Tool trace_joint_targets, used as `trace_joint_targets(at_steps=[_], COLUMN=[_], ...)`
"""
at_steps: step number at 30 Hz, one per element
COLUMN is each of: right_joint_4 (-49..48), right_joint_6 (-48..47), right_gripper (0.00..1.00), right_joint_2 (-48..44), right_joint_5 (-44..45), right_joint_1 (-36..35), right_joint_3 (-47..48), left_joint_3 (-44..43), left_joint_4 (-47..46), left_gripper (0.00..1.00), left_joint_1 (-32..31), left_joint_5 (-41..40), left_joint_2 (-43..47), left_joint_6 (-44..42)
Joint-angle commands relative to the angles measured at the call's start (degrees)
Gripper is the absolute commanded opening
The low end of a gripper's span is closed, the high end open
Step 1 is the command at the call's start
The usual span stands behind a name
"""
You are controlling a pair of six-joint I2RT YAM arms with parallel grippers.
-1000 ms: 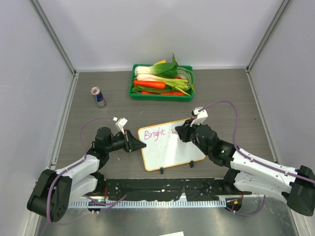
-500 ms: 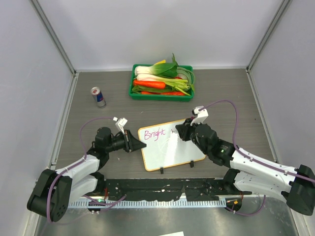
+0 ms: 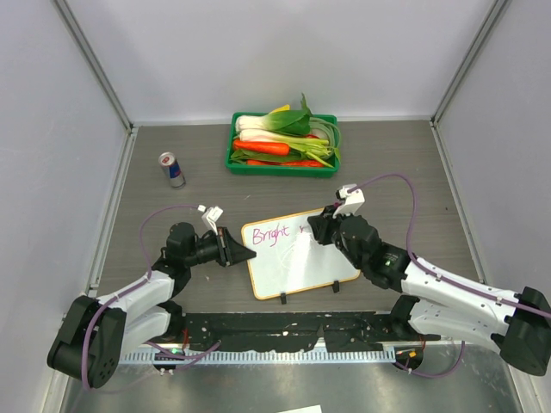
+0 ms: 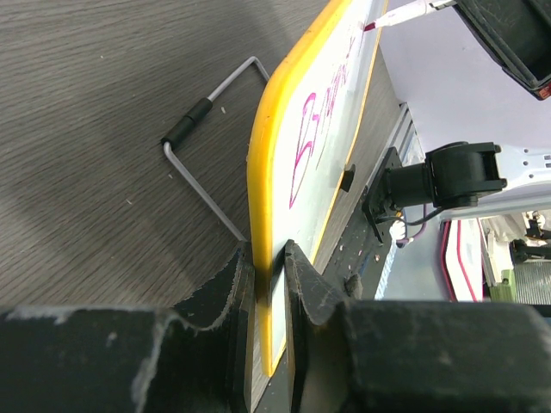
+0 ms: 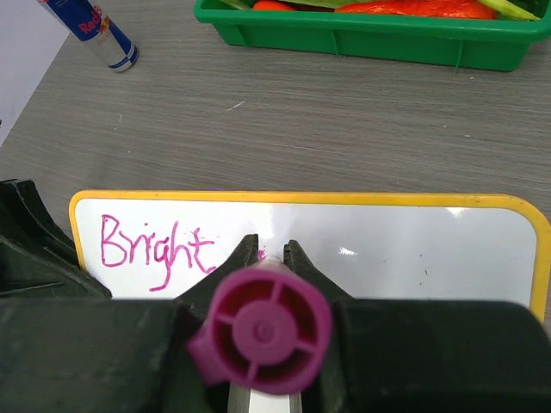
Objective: Write a sentence on the whiteboard
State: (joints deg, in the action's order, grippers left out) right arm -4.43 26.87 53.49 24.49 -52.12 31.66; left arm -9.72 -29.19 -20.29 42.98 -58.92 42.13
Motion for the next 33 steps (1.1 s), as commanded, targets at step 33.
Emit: trace_joint_targets(at_steps=[33], right_joint_4=[0.65], right_joint_6=[-0.86], right_gripper=[0.01], right_joint_2=[0.03], right_joint_5=[5.13], right_joint_1=[0.35], right_joint_3=[1.39], left_joint_3=[-0.13], left_joint_4=[-0.08], left_gripper=[0.00], left_joint_1=[-0.54], left_joint_5=[0.17], left_joint_2=[-0.41], left_joint_6=[-1.52])
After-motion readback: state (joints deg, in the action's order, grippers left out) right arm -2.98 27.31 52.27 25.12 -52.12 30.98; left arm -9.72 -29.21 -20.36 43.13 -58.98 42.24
